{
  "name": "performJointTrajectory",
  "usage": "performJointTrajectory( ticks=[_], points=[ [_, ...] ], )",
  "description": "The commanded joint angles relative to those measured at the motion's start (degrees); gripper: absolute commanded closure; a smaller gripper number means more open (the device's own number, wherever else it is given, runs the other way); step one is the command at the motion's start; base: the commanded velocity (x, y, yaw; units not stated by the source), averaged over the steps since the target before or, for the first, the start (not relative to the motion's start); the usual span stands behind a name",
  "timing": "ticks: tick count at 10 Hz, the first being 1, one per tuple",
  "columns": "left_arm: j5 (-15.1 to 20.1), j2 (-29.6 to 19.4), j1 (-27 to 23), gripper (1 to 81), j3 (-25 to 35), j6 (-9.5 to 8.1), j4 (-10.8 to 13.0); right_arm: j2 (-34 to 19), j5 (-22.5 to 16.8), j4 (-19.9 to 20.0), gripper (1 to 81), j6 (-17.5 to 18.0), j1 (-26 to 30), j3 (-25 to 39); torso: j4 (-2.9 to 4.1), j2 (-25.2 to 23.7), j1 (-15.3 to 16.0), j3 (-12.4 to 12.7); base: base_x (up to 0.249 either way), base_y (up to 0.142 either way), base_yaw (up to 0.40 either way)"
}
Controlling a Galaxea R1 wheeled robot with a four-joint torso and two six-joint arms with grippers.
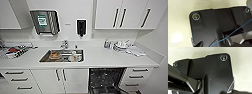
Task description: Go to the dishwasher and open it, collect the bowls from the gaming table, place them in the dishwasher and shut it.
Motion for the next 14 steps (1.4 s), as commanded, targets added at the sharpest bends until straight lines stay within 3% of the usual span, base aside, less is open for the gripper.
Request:
performJointTrajectory(
  ticks=[1,5,7,9,10,13,14],
  points=[
    [3.16,-0.30,-1.69,1.0,-0.14,0.46,0.12,-0.37,-2.73,-0.18,1.0,-0.17,1.81,-0.44,0.00,5.56,-3.58,4.45,0.000,0.000,0.000],
    [3.07,-0.04,-1.60,1.0,-0.14,0.46,0.03,-0.37,-2.73,-0.18,1.0,-0.17,1.90,-0.26,0.00,13.95,-9.14,10.30,0.000,0.000,0.000],
    [2.98,-0.04,-1.60,1.0,-0.49,0.46,0.12,-0.37,-2.73,-0.18,1.0,-0.17,1.90,-0.17,0.00,18.17,-11.95,8.07,0.000,0.000,0.000],
    [2.99,0.14,-1.60,1.0,-0.76,0.46,0.12,-0.37,-2.73,-0.18,1.0,-0.17,2.07,-0.17,0.00,22.19,-14.58,8.74,0.000,0.000,0.000],
    [2.90,0.14,-1.51,1.0,-0.76,0.46,0.03,-0.37,-2.73,-0.18,1.0,-0.17,2.07,-0.17,0.00,18.56,-12.24,8.79,0.000,0.000,0.000],
    [2.90,0.40,-1.42,1.0,-0.76,0.46,0.12,-0.37,-2.73,-0.18,1.0,-0.09,2.07,-0.09,0.00,21.80,-14.25,13.91,0.000,0.000,0.000],
    [2.90,0.40,-1.34,1.0,-0.76,0.46,0.12,-0.37,-2.73,-0.18,1.0,-0.17,2.07,-0.09,0.00,22.10,-14.40,12.36,0.000,0.000,0.000]
  ],
)
